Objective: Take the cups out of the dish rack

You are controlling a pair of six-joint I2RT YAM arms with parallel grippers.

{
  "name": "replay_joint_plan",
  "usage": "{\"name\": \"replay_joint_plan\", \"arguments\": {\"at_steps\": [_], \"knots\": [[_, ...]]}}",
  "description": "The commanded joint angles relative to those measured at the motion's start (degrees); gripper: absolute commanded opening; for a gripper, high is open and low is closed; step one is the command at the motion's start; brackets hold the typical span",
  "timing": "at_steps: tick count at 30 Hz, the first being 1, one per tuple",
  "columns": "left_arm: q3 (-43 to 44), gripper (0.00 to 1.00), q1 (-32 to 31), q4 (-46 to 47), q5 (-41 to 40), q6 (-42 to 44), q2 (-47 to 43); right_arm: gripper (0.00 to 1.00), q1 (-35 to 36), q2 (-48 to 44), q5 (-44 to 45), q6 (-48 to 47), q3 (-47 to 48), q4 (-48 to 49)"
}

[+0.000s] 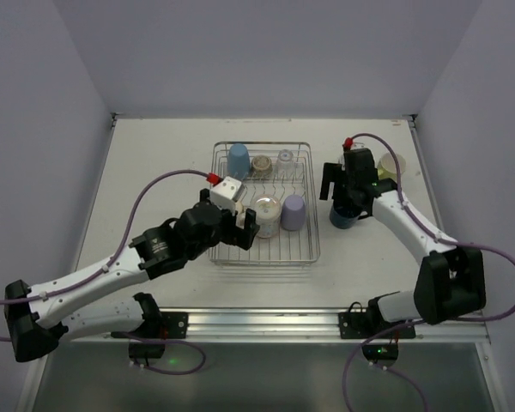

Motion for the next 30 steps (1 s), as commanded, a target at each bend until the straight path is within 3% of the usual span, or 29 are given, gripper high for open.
{"name": "replay_joint_plan", "arguments": {"at_steps": [1, 6, 15, 24, 30], "knots": [[4.37, 1.0, -0.07, 6.85, 2.87, 5.5, 5.92, 0.87, -0.13, -9.4, -1.29, 1.36, -3.15, 2.75], [3.5, 1.0, 0.1, 17.66, 10.07, 14.2, 11.38, 0.97, -0.13, -19.7, -5.6, 3.64, -8.44, 5.04], [7.71, 1.0, 1.33, 18.72, 6.3, 16.85, 22.81, 0.99, -0.13, -31.75, -11.49, 4.44, -15.74, 9.18], [9.83, 1.0, 4.06, 19.43, 4.46, 16.23, 25.98, 0.99, -0.13, -32.37, -14.3, 4.0, -17.15, 10.49], [9.65, 1.0, 6.34, 19.52, 9.72, 15.62, 28.0, 0.99, -0.13, -32.02, -15.01, 3.91, -16.88, 10.4]]}}
